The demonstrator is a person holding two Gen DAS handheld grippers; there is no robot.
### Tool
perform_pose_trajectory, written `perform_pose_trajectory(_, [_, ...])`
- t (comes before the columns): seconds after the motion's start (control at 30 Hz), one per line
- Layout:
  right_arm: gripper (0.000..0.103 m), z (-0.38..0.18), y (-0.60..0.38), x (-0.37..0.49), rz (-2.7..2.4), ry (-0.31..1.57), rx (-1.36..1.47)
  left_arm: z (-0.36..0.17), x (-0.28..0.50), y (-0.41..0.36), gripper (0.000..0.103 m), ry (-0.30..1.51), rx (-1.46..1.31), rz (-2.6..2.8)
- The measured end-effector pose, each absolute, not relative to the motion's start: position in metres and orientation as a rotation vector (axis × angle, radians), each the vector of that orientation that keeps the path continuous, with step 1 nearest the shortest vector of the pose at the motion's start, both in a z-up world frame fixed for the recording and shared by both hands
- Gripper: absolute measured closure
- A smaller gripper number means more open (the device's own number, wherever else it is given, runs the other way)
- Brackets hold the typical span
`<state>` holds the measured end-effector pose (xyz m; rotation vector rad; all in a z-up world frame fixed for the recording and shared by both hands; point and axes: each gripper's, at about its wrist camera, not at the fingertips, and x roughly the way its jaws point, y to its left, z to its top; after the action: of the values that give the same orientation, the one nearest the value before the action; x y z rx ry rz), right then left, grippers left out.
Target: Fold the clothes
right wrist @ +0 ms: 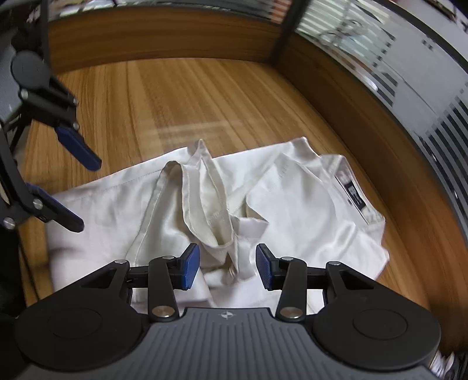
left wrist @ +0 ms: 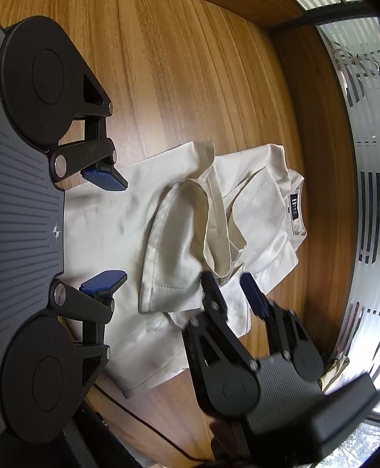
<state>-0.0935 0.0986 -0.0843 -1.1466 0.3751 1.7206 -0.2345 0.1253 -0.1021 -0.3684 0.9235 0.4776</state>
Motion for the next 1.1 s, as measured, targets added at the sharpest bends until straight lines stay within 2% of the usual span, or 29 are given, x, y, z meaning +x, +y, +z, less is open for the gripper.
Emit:
perform_pose_trajectory(0.03, [0.057, -0.087, 0.102, -0.095, 1.731, 0.385, -1.155, -0.102, -0.235, 0.125, 0.040, 0.924, -0.368, 0.482])
perform_pose_trajectory(0.1, [0.078, -0.092, 0.113, -0.097, 1.765, 0.429, -1.174, -0.100, -0.237, 0.125, 0.040, 0.924, -0.369, 0.492])
perform_pose_trajectory(0.17, [0.082, -0.098, 0.124, -0.095, 1.770, 0.451, -1.179, -0.099, -0.239, 0.124, 0.040, 0.924, -0.371, 0.505])
perform_pose_trajectory(0.2, [0.089, -0.100, 0.129, -0.093, 1.771, 0.461, -1.176, -0.099, -0.239, 0.124, 0.040, 0.925, -0.371, 0.512])
perform_pose_trajectory(0.37, [0.093, -0.086, 0.142, -0.072, 1.812, 0.572, -1.031, -0.098, -0.243, 0.121, 0.039, 0.919, -0.375, 0.537])
perform_pose_trajectory(0.47, [0.093, -0.082, 0.145, -0.061, 1.785, 0.587, -1.003, -0.100, -0.243, 0.121, 0.039, 0.921, -0.386, 0.536])
perform_pose_trajectory(0.57, [0.091, -0.099, 0.153, -0.057, 1.698, 0.556, -1.083, -0.101, -0.240, 0.121, 0.039, 0.929, -0.380, 0.515])
perform_pose_trajectory(0.67, [0.090, -0.115, 0.161, -0.050, 1.638, 0.612, -1.108, -0.105, -0.234, 0.122, 0.039, 0.942, -0.366, 0.480])
perform_pose_trajectory(0.73, [0.084, -0.111, 0.159, -0.044, 1.624, 0.648, -1.057, -0.107, -0.227, 0.121, 0.039, 0.954, -0.349, 0.447])
perform_pose_trajectory(0.8, [0.074, -0.103, 0.154, -0.037, 1.612, 0.673, -0.994, -0.110, -0.220, 0.120, 0.039, 0.964, -0.342, 0.410])
perform_pose_trajectory(0.87, [0.073, -0.092, 0.144, -0.029, 1.599, 0.689, -0.944, -0.113, -0.211, 0.118, 0.039, 0.971, -0.338, 0.373])
perform_pose_trajectory(1.0, [0.063, -0.076, 0.113, -0.017, 1.558, 0.757, -0.874, -0.118, -0.195, 0.116, 0.040, 0.983, -0.327, 0.302])
perform_pose_trajectory(1.1, [0.062, -0.073, 0.083, -0.013, 1.509, 0.804, -0.833, -0.122, -0.183, 0.113, 0.041, 1.012, -0.316, 0.267])
